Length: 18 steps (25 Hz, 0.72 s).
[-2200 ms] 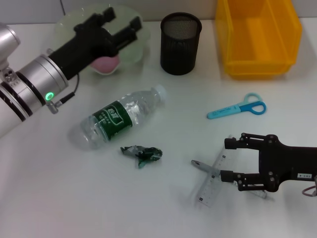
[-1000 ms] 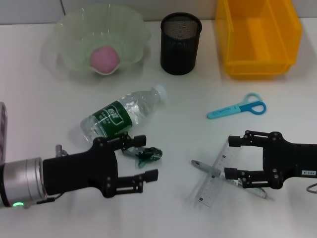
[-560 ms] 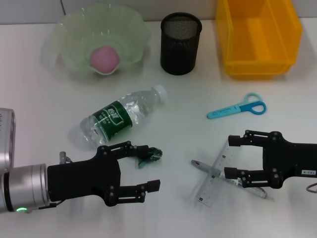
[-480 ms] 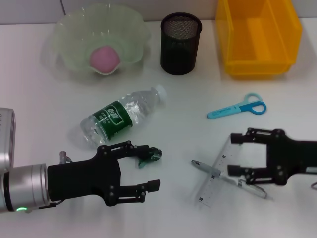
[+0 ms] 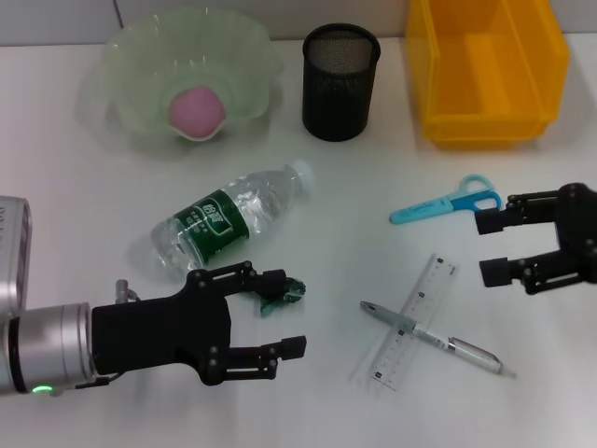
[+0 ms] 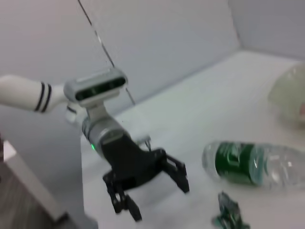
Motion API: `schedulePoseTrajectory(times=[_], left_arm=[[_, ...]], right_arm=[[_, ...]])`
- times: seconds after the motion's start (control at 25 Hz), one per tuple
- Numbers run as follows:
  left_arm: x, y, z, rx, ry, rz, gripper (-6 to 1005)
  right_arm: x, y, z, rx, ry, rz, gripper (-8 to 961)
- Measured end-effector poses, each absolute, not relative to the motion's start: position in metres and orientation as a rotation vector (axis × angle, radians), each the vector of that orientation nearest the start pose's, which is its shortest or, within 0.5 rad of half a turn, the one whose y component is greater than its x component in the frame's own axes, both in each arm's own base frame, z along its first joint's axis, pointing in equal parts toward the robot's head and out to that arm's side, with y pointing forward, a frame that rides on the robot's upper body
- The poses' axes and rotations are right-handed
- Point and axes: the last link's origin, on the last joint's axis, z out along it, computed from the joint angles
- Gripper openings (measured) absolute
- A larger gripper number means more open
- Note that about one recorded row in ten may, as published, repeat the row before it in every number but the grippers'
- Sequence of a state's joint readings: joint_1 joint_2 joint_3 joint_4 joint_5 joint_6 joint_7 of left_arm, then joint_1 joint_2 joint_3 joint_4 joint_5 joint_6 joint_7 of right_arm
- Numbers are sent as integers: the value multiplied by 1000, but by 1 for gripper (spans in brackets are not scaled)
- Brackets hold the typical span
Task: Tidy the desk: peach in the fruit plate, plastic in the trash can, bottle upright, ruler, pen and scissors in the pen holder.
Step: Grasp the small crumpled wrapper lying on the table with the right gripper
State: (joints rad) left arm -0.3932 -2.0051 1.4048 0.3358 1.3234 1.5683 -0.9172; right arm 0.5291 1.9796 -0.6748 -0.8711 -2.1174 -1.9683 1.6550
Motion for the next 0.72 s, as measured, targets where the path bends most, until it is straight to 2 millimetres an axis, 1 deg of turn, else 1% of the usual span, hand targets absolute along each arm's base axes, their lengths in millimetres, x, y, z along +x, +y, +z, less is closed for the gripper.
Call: schedulePoseTrajectory(times=[0.16, 0.2, 0.24, 0.28, 0.32, 0.36, 0.4, 0.44, 0.56, 0.72], left_arm=[[-276, 249, -56, -2854, -385, -950, 813], [-275, 250, -56, -2854, -380, -952, 813], [-275, 250, -56, -2854, -380, -952, 813], [-275, 250, -56, -2854, -377, -954, 813], [-273, 251, -56, -2855, -371, -957, 813], [-273, 251, -56, -2855, -371, -957, 813], [-273, 251, -57, -2855, -369, -959, 813], [-273, 251, -57, -2855, -369, -959, 813], [-272, 253, -57, -2851, -367, -958, 813], [-273, 255, -55, -2832, -370, -960, 813]], right_arm=[[238, 319, 71, -3073, 756, 380, 800], [231, 327, 73, -3079, 749, 282, 800], [231, 327, 73, -3079, 749, 282, 800], [228, 331, 74, -3079, 740, 245, 800], [220, 339, 74, -3083, 714, 177, 800], [220, 339, 74, -3083, 714, 177, 800], [213, 343, 72, -3097, 687, 133, 800], [213, 343, 72, -3097, 687, 133, 800], [200, 351, 64, -3127, 615, 38, 800], [193, 355, 57, -3142, 560, -10, 800]])
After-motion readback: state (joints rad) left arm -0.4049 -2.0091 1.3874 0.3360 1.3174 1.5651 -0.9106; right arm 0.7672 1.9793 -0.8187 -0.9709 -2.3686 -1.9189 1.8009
